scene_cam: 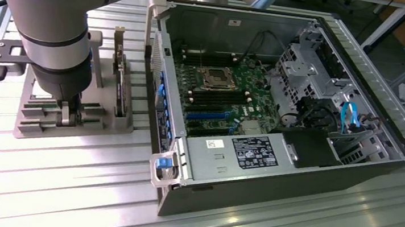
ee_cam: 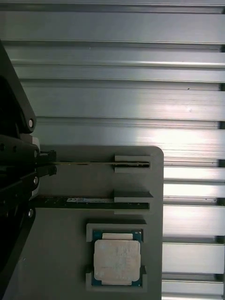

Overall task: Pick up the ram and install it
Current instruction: 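Pick up the ram and move it above insertion slot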

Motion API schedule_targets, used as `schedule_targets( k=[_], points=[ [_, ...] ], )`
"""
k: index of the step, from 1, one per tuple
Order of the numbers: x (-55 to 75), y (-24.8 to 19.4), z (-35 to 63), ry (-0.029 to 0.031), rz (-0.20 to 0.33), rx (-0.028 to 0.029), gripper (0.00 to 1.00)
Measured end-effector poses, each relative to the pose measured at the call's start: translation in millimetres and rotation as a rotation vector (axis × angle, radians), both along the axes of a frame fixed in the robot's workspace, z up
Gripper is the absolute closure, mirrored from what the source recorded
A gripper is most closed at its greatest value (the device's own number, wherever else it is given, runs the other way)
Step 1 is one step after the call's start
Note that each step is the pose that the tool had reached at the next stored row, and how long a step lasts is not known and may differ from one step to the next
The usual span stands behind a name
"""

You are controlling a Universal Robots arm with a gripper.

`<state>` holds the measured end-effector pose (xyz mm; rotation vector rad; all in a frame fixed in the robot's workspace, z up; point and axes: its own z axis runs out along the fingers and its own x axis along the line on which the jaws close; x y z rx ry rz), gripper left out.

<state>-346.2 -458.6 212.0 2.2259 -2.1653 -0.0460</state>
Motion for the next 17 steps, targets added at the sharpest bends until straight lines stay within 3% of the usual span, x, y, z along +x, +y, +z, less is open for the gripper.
schedule_targets(
  k=[17],
  points=[
    [0.0, 0.7, 0.0, 0.0, 0.0, -0.0001, 0.88]
  ],
)
